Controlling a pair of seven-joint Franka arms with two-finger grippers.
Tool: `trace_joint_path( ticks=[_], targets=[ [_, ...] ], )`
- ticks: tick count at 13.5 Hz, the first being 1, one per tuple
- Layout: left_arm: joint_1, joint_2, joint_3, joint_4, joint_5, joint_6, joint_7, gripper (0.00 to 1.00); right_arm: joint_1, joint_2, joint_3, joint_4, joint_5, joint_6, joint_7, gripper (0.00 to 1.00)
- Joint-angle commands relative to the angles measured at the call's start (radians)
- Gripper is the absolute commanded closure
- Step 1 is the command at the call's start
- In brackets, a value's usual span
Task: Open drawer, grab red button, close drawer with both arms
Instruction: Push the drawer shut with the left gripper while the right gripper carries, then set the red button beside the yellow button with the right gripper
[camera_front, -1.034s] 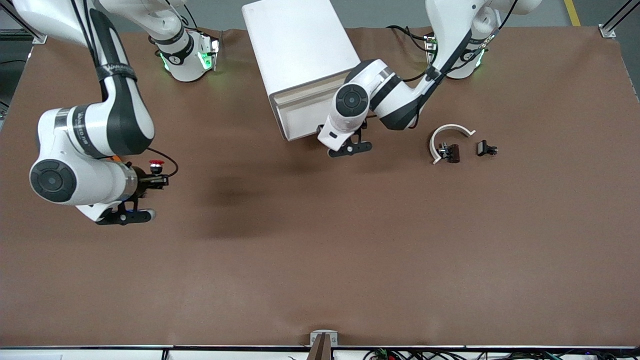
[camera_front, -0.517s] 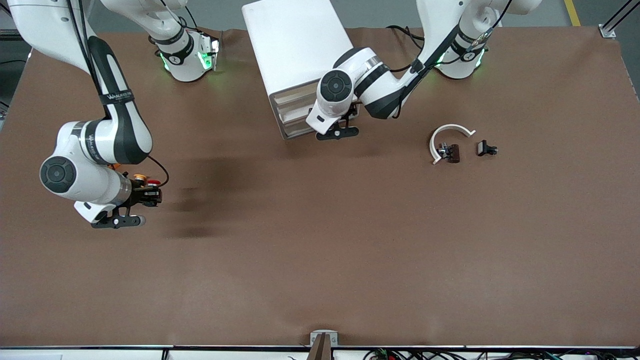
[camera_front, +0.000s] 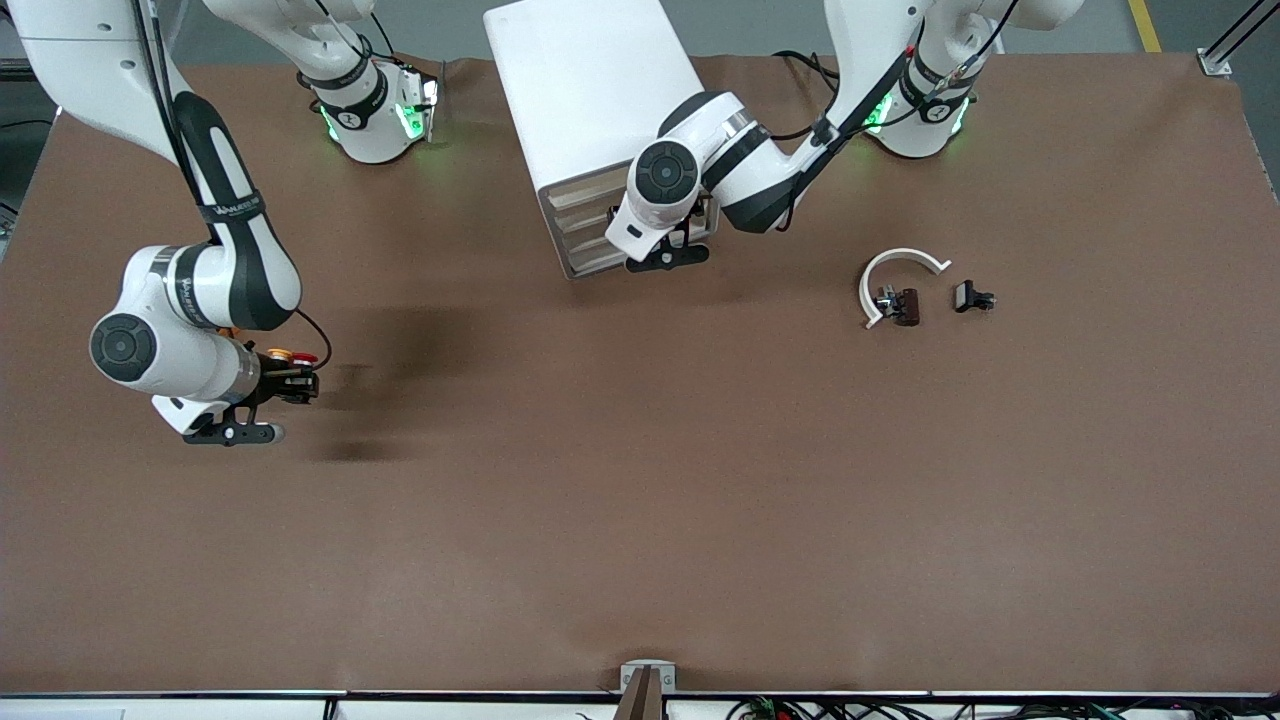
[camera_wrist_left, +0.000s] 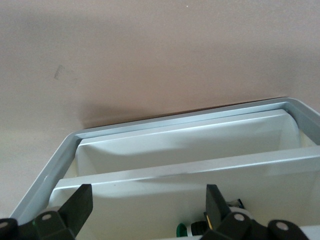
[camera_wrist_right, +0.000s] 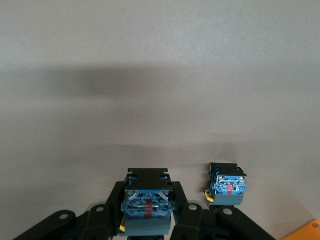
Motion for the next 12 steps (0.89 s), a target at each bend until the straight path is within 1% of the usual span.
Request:
trace_joint_path(
  ticks=[1, 2, 4, 6, 7, 8, 9, 10, 11, 12],
  targets=[
    [0.002, 0.005, -0.006, 0.015, -0.026, 0.008, -0.009, 0.00, -0.012, 0.013, 0.007, -0.089, -0.024, 0.126, 0.005, 0.84],
    [0.022, -0.001, 0.003, 0.030, -0.023, 0.007, -0.008, 0.00, -0.012, 0.025, 0.004, -0.091, -0.024, 0.133, 0.007, 0.84],
    [0.089, -0.004, 0.023, 0.093, 0.002, -0.001, -0.005, 0.00, -0.011, 0.046, -0.004, -0.089, -0.033, 0.139, 0.008, 0.84],
    [0.178, -0.012, 0.026, 0.139, 0.083, -0.018, -0.003, 0.00, -0.011, 0.060, -0.008, -0.091, -0.053, 0.144, 0.013, 0.84],
    [0.215, -0.023, 0.026, 0.144, 0.112, -0.028, -0.005, 0.00, -0.009, 0.060, -0.008, -0.091, -0.055, 0.141, 0.024, 0.84],
    [0.274, -0.036, 0.026, 0.142, 0.138, -0.035, 0.003, 0.00, -0.008, 0.060, -0.008, -0.091, -0.059, 0.141, 0.033, 0.83],
    [0.334, -0.041, 0.025, 0.142, 0.158, -0.036, 0.016, 0.00, -0.006, 0.060, -0.008, -0.091, -0.061, 0.138, 0.050, 0.56],
    [0.386, -0.047, 0.025, 0.146, 0.166, -0.036, 0.044, 0.00, -0.005, 0.060, -0.008, -0.091, -0.062, 0.137, 0.067, 0.20],
    [0.436, -0.050, 0.026, 0.149, 0.180, -0.036, 0.099, 0.00, -0.005, 0.059, -0.008, -0.089, -0.062, 0.131, 0.068, 0.00],
    [0.486, -0.055, 0.026, 0.158, 0.201, -0.038, 0.136, 0.00, -0.005, 0.051, -0.008, -0.089, -0.062, 0.124, 0.068, 0.00]
  ],
)
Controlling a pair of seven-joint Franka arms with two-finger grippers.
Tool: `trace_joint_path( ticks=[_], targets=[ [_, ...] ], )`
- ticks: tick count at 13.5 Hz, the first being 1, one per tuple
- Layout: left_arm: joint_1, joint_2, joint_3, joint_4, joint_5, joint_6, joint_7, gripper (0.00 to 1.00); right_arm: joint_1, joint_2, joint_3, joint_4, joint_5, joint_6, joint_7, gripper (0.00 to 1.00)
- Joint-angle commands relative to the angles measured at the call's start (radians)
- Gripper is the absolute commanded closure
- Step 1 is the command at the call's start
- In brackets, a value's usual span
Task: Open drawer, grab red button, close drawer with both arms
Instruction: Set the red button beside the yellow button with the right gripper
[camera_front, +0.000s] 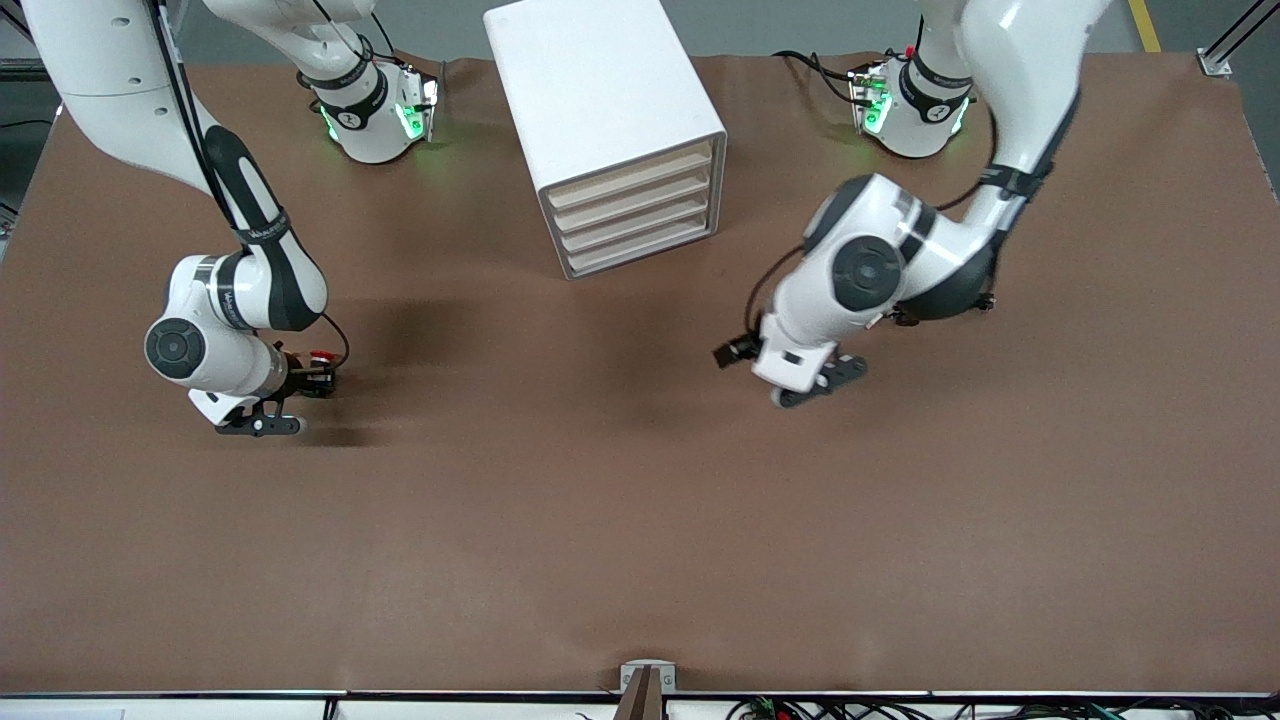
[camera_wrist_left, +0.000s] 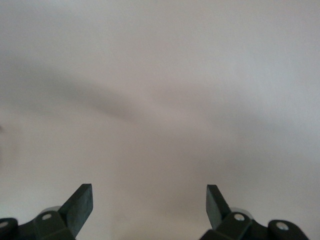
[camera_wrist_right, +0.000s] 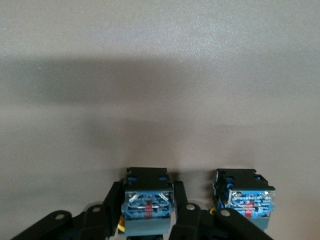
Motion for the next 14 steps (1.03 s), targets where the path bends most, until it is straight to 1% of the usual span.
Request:
trace_joint_path(
  ticks=[1, 3, 5, 6, 7, 8, 10, 11, 12, 13, 14],
  targets=[
    [0.124, -0.029, -0.009, 0.003, 0.047, -0.019, 0.078, 0.00, -0.001, -0.028, 0.003, -0.005, -0.026, -0.029, 0.033, 0.00],
    [0.212, -0.043, -0.007, 0.005, 0.099, -0.019, 0.150, 0.00, 0.013, -0.080, 0.005, 0.006, -0.026, -0.110, 0.034, 0.00],
    [0.281, -0.066, -0.009, 0.009, 0.174, -0.019, 0.189, 0.00, 0.030, -0.137, 0.006, 0.015, -0.026, -0.201, 0.065, 0.00],
    [0.313, -0.089, -0.009, 0.023, 0.192, -0.022, 0.230, 0.00, 0.048, -0.171, 0.008, 0.014, -0.026, -0.233, 0.088, 0.00],
    [0.332, -0.111, -0.007, 0.035, 0.196, -0.059, 0.268, 0.00, 0.068, -0.203, 0.009, 0.014, -0.026, -0.276, 0.114, 0.00],
    [0.353, -0.134, -0.007, 0.077, 0.196, -0.115, 0.316, 0.00, 0.090, -0.244, 0.009, 0.015, -0.026, -0.329, 0.149, 0.00],
    [0.399, -0.158, -0.009, 0.193, 0.196, -0.270, 0.443, 0.00, 0.134, -0.344, 0.011, 0.017, -0.026, -0.441, 0.218, 0.00],
    [0.417, -0.167, -0.015, 0.224, 0.196, -0.316, 0.498, 0.00, 0.142, -0.388, 0.011, 0.024, -0.026, -0.489, 0.220, 0.00],
    [0.421, -0.204, -0.014, 0.223, 0.196, -0.333, 0.529, 0.00, 0.141, -0.430, 0.013, 0.033, -0.026, -0.531, 0.209, 0.00],
    [0.410, -0.248, -0.003, 0.218, 0.193, -0.336, 0.545, 0.00, 0.138, -0.470, 0.013, 0.044, -0.025, -0.569, 0.203, 0.00],
    [0.378, -0.304, 0.029, 0.214, 0.190, -0.352, 0.552, 0.00, 0.137, -0.505, 0.011, 0.058, -0.025, -0.604, 0.200, 0.00]
  ],
)
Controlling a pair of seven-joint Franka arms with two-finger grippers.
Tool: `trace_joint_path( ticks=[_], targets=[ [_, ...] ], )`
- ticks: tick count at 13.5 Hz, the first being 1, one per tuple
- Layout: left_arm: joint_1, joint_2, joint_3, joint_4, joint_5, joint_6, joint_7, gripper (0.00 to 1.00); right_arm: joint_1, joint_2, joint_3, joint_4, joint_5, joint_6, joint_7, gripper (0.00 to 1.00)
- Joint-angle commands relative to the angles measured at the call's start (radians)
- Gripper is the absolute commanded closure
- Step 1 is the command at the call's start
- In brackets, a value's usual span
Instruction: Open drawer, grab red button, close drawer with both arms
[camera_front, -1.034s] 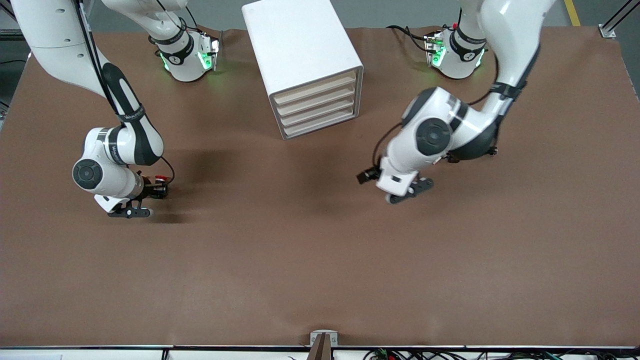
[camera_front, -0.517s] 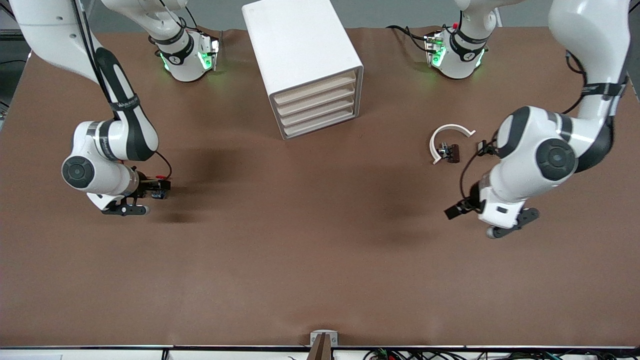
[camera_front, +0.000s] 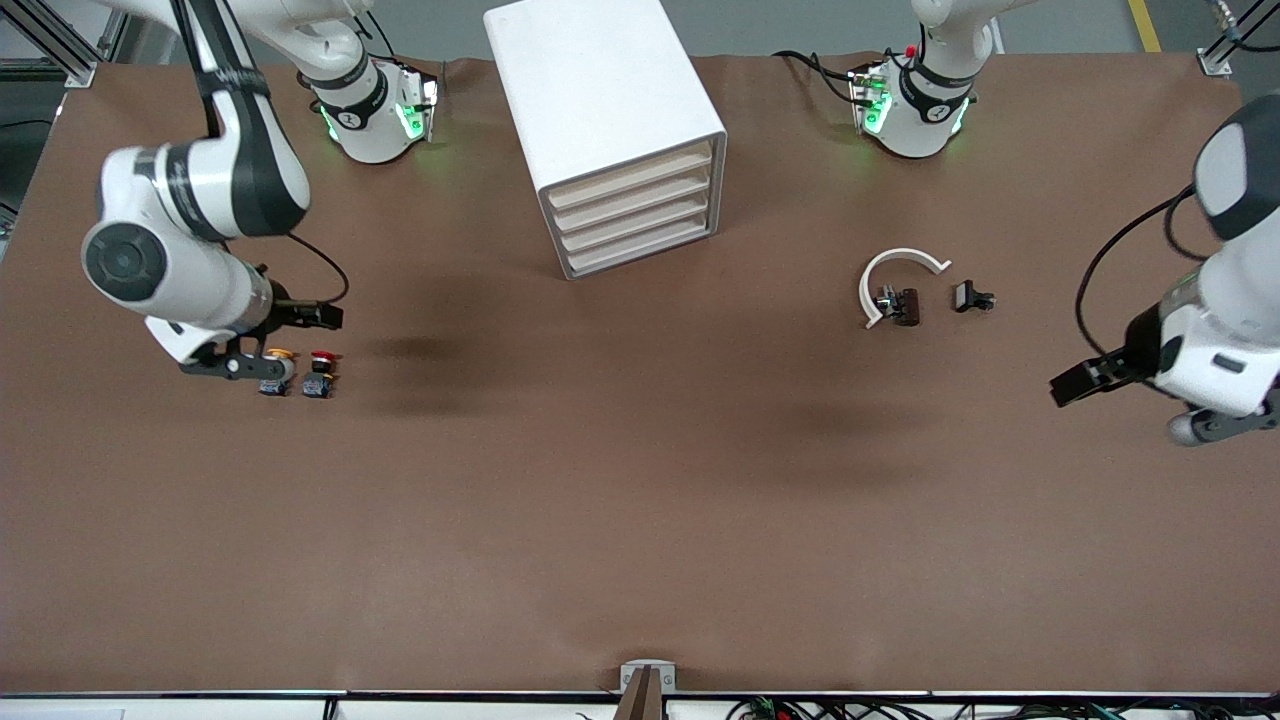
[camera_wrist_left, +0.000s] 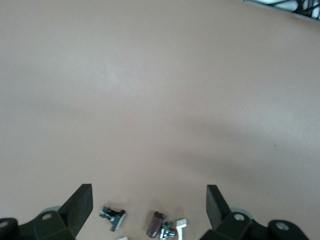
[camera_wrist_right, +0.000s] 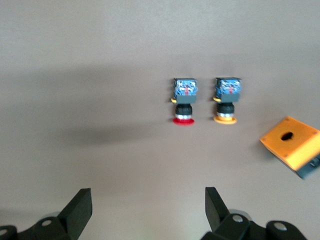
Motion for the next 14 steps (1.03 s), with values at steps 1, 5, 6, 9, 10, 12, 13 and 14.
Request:
trace_joint_path(
  ticks=[1, 5, 6, 9, 10, 12, 13, 14],
  targets=[
    [-0.119, -0.139, 0.110, -0.032, -0.002, -0.094, 0.036, 0.00, -0.011, -0.109, -0.003, 0.010, -0.021, -0.085, -0.010, 0.00],
    [-0.338, -0.265, 0.371, -0.066, -0.136, -0.194, 0.185, 0.00, -0.054, -0.143, -0.007, 0.133, -0.009, -0.209, -0.133, 0.00],
    [-0.362, -0.292, 0.397, -0.086, -0.144, -0.211, 0.191, 0.00, -0.066, -0.142, -0.009, 0.177, -0.009, -0.234, -0.165, 0.00],
    [-0.376, -0.352, 0.399, -0.111, -0.161, -0.247, 0.191, 0.00, -0.113, -0.139, -0.007, 0.269, -0.006, -0.269, -0.241, 0.00],
    [-0.378, -0.363, 0.399, -0.120, -0.161, -0.248, 0.191, 0.00, -0.121, -0.139, -0.009, 0.285, -0.006, -0.269, -0.248, 0.00],
    [-0.379, -0.389, 0.396, -0.155, -0.162, -0.250, 0.191, 0.00, -0.124, -0.137, -0.023, 0.309, -0.001, -0.271, -0.261, 0.00],
    [-0.379, -0.389, 0.396, -0.157, -0.162, -0.250, 0.196, 0.00, -0.129, -0.136, -0.035, 0.329, 0.034, -0.271, -0.261, 0.00],
    [-0.385, -0.388, 0.396, -0.155, -0.161, -0.251, 0.211, 0.00, -0.138, -0.134, -0.043, 0.349, 0.058, -0.271, -0.261, 0.00]
  ],
)
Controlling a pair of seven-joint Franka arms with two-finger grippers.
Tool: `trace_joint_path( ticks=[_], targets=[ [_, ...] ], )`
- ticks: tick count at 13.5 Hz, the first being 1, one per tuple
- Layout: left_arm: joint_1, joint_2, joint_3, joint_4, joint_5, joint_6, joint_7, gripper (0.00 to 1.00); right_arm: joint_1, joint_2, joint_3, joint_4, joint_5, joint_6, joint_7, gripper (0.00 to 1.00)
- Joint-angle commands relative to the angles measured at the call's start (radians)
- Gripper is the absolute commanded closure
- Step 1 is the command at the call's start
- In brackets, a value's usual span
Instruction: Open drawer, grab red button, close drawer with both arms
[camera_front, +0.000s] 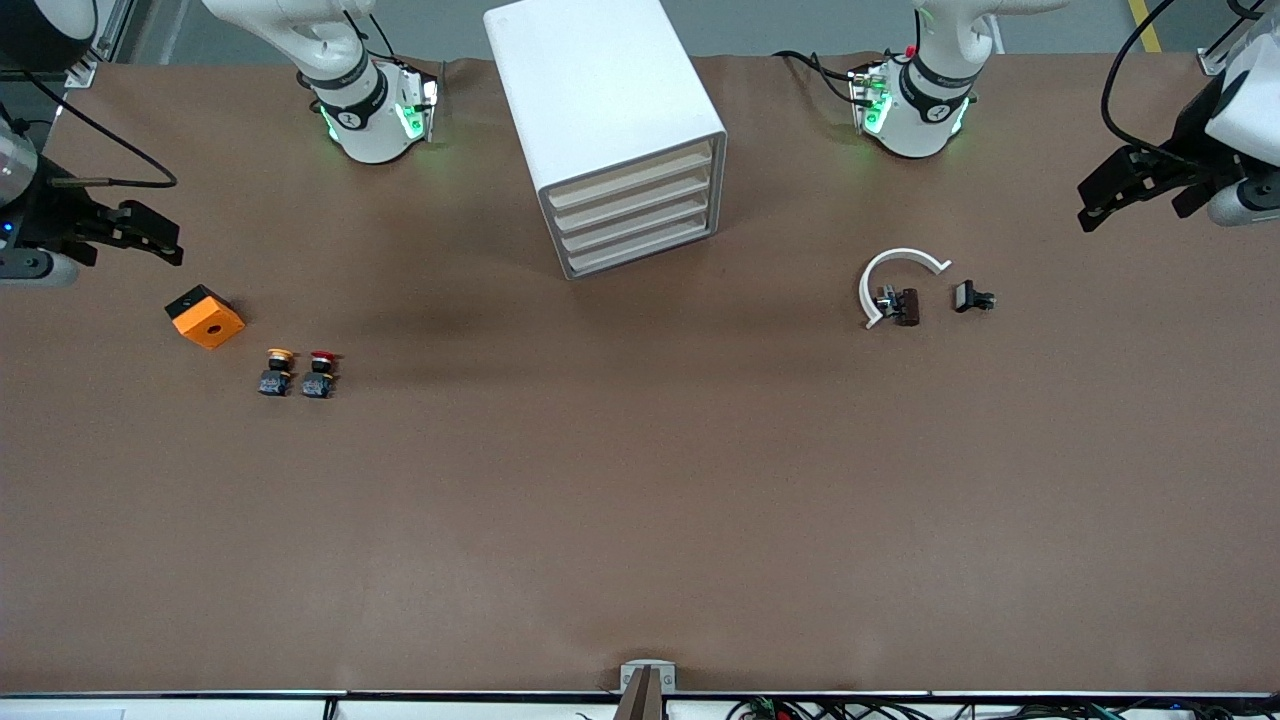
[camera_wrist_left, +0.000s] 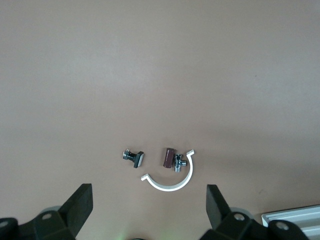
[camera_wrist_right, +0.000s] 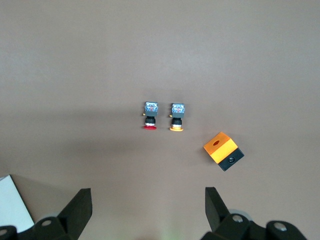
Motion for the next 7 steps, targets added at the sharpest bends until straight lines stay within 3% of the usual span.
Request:
trace_joint_path(
  ticks=[1, 7],
  targets=[
    [-0.012, -0.025, 0.009, -0.032, -0.015, -0.002, 0.067, 0.00, -0.021, 0.017, -0.013, 0.081, 0.050, -0.020, -0.018, 0.00],
    [-0.006, -0.031, 0.009, -0.048, -0.017, -0.019, 0.146, 0.00, -0.014, 0.024, -0.008, 0.184, 0.034, -0.071, -0.010, 0.00]
  ],
)
